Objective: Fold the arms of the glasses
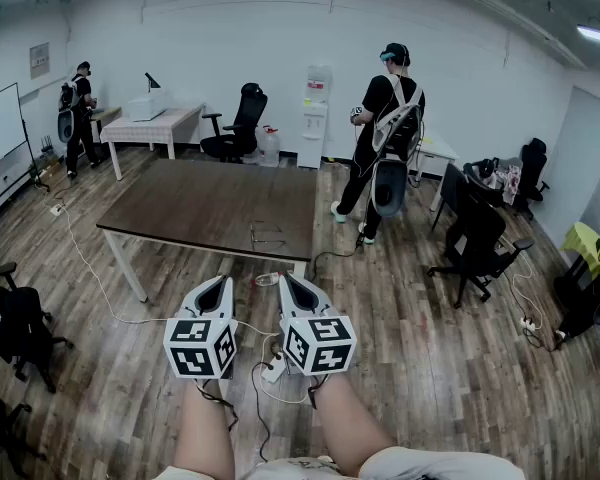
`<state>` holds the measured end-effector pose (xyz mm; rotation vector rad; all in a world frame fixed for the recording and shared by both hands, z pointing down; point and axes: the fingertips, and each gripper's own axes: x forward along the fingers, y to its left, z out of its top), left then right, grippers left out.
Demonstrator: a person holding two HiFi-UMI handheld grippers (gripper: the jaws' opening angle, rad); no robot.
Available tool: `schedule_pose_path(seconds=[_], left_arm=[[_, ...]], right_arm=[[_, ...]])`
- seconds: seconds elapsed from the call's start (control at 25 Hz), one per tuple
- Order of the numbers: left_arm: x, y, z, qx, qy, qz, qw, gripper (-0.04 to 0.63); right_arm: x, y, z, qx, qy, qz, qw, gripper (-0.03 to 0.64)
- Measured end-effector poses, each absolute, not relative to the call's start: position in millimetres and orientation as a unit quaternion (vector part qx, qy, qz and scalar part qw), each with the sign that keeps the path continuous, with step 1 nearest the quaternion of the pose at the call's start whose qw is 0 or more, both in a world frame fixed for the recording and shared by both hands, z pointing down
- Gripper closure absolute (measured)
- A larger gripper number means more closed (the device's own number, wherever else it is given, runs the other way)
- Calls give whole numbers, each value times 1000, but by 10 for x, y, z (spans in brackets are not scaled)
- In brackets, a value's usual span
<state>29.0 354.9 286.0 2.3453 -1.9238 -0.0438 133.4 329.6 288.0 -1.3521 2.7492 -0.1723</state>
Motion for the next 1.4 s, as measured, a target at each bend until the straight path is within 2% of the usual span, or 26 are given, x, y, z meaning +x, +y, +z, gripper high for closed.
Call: schedule_pose_path(seconds=[0.96, 1.4], left_arm=[[-24, 3433, 2998, 796, -603, -3, 46, 581], [-15, 2913, 3048, 785, -618, 9, 40, 581]], right_arm=[[924, 3230, 3062, -430, 893, -121, 64, 604], [947, 2688, 3112, -426, 896, -113, 60, 604]])
